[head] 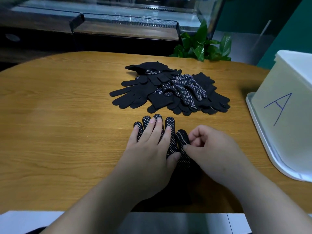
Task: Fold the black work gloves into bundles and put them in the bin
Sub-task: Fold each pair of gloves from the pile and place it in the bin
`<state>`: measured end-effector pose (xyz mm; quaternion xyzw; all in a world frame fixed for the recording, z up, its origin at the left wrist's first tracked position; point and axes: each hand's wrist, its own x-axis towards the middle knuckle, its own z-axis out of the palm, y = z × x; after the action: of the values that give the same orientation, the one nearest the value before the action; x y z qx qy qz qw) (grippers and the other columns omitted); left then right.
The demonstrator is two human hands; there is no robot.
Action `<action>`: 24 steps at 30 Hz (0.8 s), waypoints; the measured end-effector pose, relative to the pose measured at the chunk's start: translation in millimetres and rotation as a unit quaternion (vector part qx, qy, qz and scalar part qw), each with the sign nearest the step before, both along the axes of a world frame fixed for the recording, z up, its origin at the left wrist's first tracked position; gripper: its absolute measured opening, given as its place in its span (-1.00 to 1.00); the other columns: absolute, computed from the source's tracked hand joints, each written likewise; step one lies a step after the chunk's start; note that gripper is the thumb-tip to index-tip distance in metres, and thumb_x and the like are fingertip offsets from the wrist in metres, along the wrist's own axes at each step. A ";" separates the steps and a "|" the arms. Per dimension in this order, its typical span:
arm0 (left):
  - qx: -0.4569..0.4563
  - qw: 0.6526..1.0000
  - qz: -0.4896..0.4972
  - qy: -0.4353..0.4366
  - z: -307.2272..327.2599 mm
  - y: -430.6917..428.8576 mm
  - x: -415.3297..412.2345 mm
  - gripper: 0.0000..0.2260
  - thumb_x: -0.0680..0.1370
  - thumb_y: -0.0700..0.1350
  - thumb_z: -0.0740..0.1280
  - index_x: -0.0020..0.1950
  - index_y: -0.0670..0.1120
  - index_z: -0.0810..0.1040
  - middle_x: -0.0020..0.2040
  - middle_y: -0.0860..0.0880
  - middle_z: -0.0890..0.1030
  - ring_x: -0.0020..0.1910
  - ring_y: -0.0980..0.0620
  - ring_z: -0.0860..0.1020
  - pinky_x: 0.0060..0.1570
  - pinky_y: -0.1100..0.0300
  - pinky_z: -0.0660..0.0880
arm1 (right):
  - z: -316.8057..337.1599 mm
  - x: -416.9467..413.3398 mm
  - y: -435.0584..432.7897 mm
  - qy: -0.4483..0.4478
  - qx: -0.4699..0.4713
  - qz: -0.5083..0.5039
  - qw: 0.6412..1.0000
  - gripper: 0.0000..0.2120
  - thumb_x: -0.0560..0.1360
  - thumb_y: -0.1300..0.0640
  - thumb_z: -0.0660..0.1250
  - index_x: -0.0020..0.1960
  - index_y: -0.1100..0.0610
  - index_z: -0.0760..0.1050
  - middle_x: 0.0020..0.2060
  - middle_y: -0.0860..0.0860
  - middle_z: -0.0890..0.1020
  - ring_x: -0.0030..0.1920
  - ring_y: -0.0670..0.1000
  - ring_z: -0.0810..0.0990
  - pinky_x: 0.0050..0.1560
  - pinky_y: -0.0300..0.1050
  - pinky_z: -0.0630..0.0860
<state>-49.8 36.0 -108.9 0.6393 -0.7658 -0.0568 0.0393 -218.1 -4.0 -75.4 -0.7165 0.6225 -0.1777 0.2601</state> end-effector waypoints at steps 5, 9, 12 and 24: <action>0.013 1.000 0.010 -0.020 -2.5 0.6 -0.8 -0.22 0.42 0.26 -0.41 0.62 0.00 -0.21 0.63 -0.07 -0.23 0.59 -0.04 -0.28 0.55 -0.15 -0.19 | -2.7 2.5 9.6 -0.034 -0.026 0.024 0.999 -0.90 0.47 0.04 0.43 -0.16 -0.07 0.51 -0.23 -0.24 0.58 -0.26 -0.15 0.54 -0.22 -0.18 0.54; 0.014 0.999 0.027 -0.020 -3.5 -1.0 -0.6 -0.22 0.42 0.28 -0.38 0.61 0.01 -0.23 0.62 -0.11 -0.26 0.58 -0.07 -0.29 0.55 -0.12 -0.19 | -4.2 6.3 14.0 -0.046 -0.045 0.054 0.996 -0.91 0.46 0.03 0.43 -0.18 -0.07 0.53 -0.22 -0.19 0.59 -0.23 -0.13 0.53 -0.21 -0.16 0.52; 0.018 0.998 0.049 -0.018 -3.4 -0.6 1.8 -0.20 0.38 0.31 -0.40 0.61 0.04 -0.25 0.61 -0.12 -0.30 0.57 -0.07 -0.33 0.55 -0.12 -0.20 | -5.1 7.6 15.5 0.003 -0.082 0.094 0.992 -0.93 0.46 -0.01 0.41 -0.16 -0.10 0.53 -0.26 -0.16 0.54 -0.14 -0.16 0.49 -0.22 -0.22 0.48; 0.117 0.990 0.015 0.077 27.0 -9.6 48.7 -0.20 0.50 0.39 0.15 0.60 0.20 -0.18 0.61 0.12 -0.27 0.55 0.17 -0.33 0.57 0.01 -0.23 | -10.1 11.3 16.8 0.085 -0.147 0.201 0.965 -0.63 0.51 -0.19 0.08 -0.10 -0.11 0.63 -0.25 -0.22 0.48 -0.13 -0.18 0.41 -0.23 -0.17 0.45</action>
<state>-1.0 26.4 -81.9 0.6448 -0.7387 -0.1950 0.0241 -206.9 12.7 -85.4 -0.8699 0.4521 -0.1496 0.1281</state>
